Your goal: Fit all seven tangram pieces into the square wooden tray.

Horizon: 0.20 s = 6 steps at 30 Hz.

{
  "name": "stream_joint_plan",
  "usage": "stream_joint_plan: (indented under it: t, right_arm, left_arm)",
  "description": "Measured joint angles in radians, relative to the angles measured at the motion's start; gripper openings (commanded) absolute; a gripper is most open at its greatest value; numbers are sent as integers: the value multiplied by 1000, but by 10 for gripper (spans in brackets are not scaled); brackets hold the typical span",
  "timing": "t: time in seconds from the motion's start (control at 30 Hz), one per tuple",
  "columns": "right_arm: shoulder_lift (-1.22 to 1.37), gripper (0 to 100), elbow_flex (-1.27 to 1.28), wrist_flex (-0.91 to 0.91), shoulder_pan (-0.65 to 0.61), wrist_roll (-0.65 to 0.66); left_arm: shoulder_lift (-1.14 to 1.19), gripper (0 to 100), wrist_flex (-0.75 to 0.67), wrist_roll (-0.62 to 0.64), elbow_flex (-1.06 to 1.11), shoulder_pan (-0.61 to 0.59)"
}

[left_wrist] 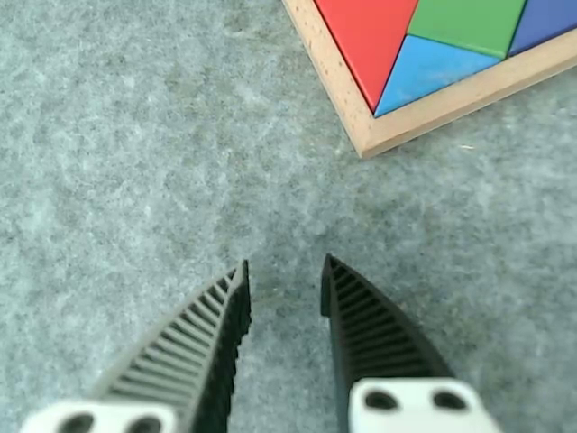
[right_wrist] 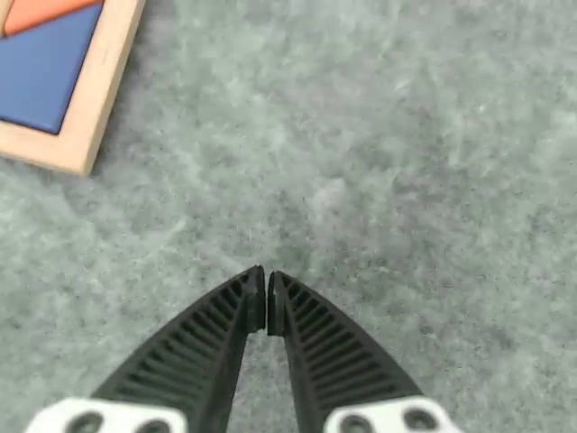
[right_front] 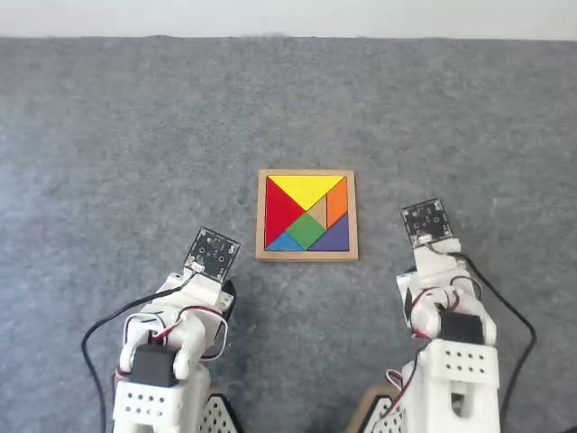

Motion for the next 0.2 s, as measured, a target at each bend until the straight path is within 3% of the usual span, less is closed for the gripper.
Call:
stream_joint_plan:
  t: [0.2]
  right_arm:
    - [-123,16,107,0,11,0]
  left_arm:
    - [0,123,0,0,0,0]
